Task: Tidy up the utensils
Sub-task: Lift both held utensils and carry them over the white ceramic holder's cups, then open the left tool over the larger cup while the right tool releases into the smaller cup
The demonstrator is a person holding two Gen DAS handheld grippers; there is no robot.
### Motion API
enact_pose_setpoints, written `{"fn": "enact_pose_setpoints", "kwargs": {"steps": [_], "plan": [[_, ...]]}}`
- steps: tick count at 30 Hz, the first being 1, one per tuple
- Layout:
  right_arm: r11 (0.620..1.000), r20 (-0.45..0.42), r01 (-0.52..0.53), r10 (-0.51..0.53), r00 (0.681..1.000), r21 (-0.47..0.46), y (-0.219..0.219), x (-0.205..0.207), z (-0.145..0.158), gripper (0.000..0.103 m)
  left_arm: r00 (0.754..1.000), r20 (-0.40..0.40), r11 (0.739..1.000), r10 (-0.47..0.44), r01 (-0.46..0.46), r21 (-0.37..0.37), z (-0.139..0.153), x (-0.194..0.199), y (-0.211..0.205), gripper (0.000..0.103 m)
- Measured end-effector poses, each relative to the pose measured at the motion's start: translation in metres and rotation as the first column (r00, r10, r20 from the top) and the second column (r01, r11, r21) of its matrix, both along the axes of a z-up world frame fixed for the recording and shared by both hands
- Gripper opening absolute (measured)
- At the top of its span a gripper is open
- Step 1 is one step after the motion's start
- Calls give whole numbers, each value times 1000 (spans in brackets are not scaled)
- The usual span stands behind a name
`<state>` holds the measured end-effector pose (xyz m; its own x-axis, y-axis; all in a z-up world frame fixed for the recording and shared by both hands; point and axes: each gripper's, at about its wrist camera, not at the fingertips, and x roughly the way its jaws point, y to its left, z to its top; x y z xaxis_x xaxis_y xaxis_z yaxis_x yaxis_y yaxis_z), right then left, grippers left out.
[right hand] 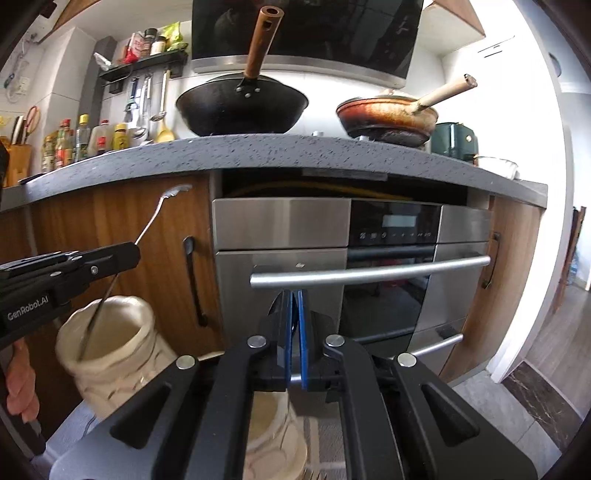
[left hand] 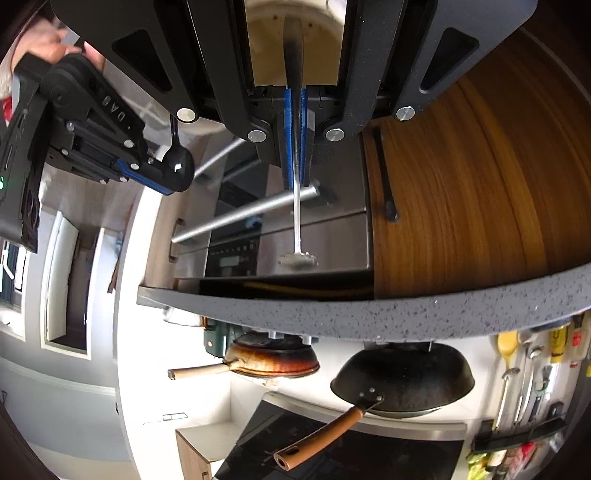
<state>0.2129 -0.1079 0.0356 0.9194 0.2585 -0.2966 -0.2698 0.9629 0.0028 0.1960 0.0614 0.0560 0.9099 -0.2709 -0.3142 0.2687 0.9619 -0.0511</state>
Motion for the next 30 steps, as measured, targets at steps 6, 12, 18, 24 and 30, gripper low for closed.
{"fn": "enact_pose_setpoints", "kwargs": {"steps": [6, 12, 18, 24, 30], "plan": [[995, -83, -71, 77, 994, 76, -14, -9, -5, 3, 999, -28, 999, -45, 44, -28, -4, -16, 10, 4], [986, -147, -133, 146, 978, 98, -14, -15, -13, 3, 994, -73, 996, -82, 84, 27, -12, -23, 2, 4], [987, -177, -150, 159, 971, 61, -5, -15, -18, 3, 991, -102, 994, -86, 91, 53, -20, -20, -1, 4], [985, -192, -164, 170, 966, 46, 0, -13, -17, 3, 990, -116, 995, -85, 90, 37, -19, -17, 2, 4], [986, -187, -165, 167, 968, 23, 4, -14, -18, 3, 989, -125, 996, -78, 82, 30, -18, -17, 4, 4]]}}
